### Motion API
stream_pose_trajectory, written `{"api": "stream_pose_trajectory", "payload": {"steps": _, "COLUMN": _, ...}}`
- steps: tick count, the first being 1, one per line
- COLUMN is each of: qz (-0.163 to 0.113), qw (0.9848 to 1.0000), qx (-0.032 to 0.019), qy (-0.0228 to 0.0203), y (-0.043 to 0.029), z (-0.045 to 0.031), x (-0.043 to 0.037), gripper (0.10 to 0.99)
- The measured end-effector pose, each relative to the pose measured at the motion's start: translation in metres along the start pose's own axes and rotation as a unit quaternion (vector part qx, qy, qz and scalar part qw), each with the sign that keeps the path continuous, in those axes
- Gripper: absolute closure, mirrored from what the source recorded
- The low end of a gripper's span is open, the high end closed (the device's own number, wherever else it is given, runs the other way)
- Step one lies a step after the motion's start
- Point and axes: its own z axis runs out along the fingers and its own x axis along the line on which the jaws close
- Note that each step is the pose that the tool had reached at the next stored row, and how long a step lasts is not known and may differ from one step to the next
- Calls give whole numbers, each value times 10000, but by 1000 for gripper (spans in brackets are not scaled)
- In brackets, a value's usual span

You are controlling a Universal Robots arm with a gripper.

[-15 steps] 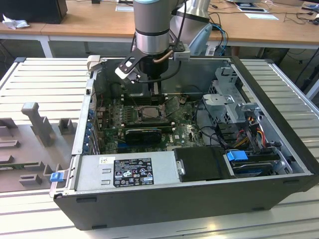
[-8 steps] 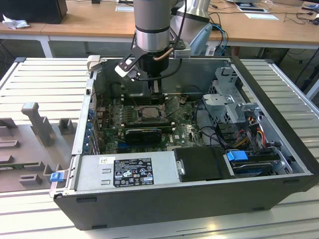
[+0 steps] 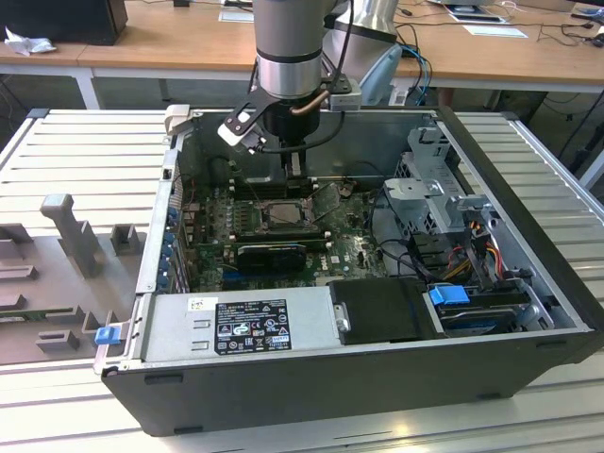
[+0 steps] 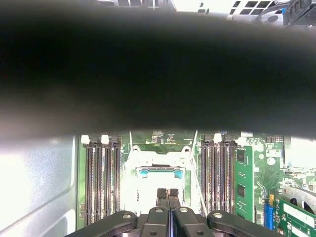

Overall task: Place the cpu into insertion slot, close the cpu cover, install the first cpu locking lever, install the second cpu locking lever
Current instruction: 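Close the cpu cover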

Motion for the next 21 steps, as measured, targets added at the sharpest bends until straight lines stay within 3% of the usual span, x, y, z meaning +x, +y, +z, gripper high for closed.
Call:
{"api": "stream_pose_trajectory", "payload": {"steps": 7, "qz": 0, "qw": 10000, "qx": 0, "qy": 0, "y": 21, "z": 2, "x": 0, "gripper": 980}}
{"api": "stream_pose_trajectory", "payload": {"steps": 21, "qz": 0, "qw": 10000, "qx": 0, "qy": 0, "y": 170, "z": 14, "x": 0, "gripper": 980}}
